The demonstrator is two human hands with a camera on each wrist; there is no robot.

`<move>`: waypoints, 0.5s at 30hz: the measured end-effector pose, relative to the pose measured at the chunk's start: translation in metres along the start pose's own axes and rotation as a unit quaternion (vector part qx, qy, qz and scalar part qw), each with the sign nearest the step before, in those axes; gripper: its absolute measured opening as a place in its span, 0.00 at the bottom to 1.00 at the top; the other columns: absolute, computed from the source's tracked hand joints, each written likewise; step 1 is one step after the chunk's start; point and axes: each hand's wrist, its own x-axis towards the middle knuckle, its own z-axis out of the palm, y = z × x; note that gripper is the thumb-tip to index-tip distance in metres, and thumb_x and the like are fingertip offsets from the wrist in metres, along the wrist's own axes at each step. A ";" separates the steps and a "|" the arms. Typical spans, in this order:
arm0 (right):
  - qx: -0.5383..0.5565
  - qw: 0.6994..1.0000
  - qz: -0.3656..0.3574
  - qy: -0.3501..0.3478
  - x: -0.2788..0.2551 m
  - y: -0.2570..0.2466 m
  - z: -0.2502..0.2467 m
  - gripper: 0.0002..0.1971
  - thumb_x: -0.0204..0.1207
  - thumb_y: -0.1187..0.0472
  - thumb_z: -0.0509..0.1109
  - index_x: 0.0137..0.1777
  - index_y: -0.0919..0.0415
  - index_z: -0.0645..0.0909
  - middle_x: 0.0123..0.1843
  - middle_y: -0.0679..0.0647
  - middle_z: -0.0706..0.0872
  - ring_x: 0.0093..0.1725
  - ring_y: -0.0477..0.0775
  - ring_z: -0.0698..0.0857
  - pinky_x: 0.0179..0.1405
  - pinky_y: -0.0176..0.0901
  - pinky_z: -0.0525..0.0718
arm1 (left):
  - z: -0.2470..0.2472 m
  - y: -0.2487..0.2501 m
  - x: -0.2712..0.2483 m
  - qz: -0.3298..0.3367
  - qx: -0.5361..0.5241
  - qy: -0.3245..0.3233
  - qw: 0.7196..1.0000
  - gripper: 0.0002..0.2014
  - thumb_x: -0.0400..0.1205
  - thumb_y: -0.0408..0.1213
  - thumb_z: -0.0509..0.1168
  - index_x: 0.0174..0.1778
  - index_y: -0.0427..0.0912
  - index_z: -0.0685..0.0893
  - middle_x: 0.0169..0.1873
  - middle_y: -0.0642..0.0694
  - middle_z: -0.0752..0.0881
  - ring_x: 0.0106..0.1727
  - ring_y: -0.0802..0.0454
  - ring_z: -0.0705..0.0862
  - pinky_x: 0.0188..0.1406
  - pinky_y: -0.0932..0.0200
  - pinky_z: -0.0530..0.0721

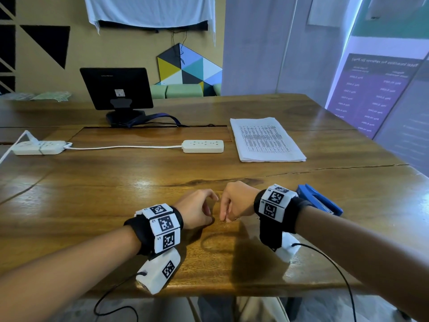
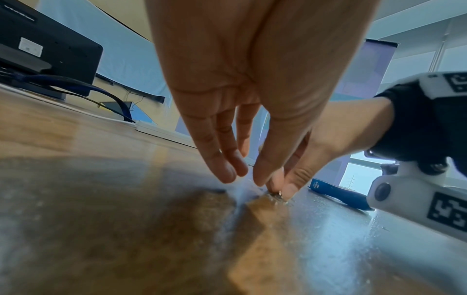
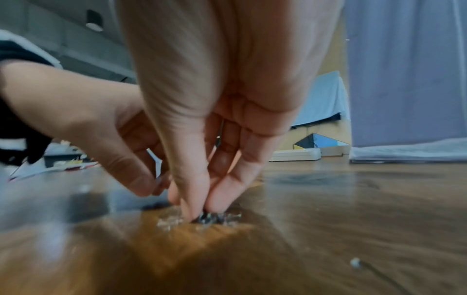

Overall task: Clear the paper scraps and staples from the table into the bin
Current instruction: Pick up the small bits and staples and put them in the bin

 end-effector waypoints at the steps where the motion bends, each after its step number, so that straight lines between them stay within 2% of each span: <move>1: 0.019 1.000 0.004 -0.006 0.002 0.001 -0.001 0.07 0.67 0.68 0.77 0.45 0.60 0.90 0.41 0.54 0.91 0.42 0.46 0.86 0.47 0.36 0.84 | 0.000 0.001 0.000 0.003 0.004 0.000 1.000 0.24 0.74 0.34 0.72 0.65 0.47 0.75 0.42 0.52 0.84 0.46 0.53 0.85 0.48 0.57 0.84; 3: 0.063 0.998 0.011 -0.015 0.004 0.003 -0.001 0.07 0.66 0.70 0.77 0.43 0.62 0.90 0.36 0.51 0.88 0.38 0.45 0.85 0.41 0.33 0.84 | 0.001 0.002 0.000 0.007 0.010 0.003 1.000 0.21 0.75 0.34 0.71 0.63 0.44 0.77 0.44 0.50 0.85 0.47 0.51 0.85 0.49 0.56 0.85; 5: 0.090 0.996 0.012 -0.021 0.006 0.006 0.001 0.06 0.65 0.71 0.77 0.41 0.62 0.89 0.34 0.49 0.87 0.35 0.43 0.84 0.39 0.32 0.83 | 0.002 0.002 0.000 0.010 0.014 0.007 1.000 0.18 0.75 0.34 0.71 0.60 0.43 0.79 0.45 0.49 0.85 0.48 0.51 0.85 0.50 0.55 0.85; 9: 0.128 0.992 0.000 -0.003 0.004 0.014 0.001 0.10 0.64 0.71 0.77 0.32 0.53 0.87 0.32 0.48 0.88 0.32 0.42 0.85 0.38 0.32 0.84 | 0.000 -0.002 0.002 0.008 0.025 0.009 1.000 0.12 0.74 0.36 0.72 0.52 0.45 0.83 0.45 0.50 0.85 0.48 0.53 0.84 0.49 0.57 0.84; 12: 0.187 0.981 0.001 0.042 0.000 0.022 -0.007 0.09 0.64 0.73 0.77 0.32 0.57 0.87 0.24 0.43 0.87 0.26 0.39 0.84 0.34 0.30 0.83 | -0.002 -0.003 0.006 -0.006 0.035 -0.011 0.999 0.11 0.73 0.39 0.74 0.50 0.46 0.84 0.45 0.50 0.85 0.49 0.52 0.84 0.51 0.56 0.83; 15: 0.227 0.971 0.005 0.078 -0.005 0.031 -0.015 0.08 0.64 0.74 0.76 0.33 0.60 0.87 0.22 0.42 0.87 0.25 0.38 0.83 0.33 0.29 0.82 | 0.004 0.000 0.008 -0.019 0.033 -0.036 0.999 0.15 0.72 0.42 0.75 0.52 0.46 0.84 0.46 0.50 0.86 0.49 0.53 0.84 0.50 0.58 0.82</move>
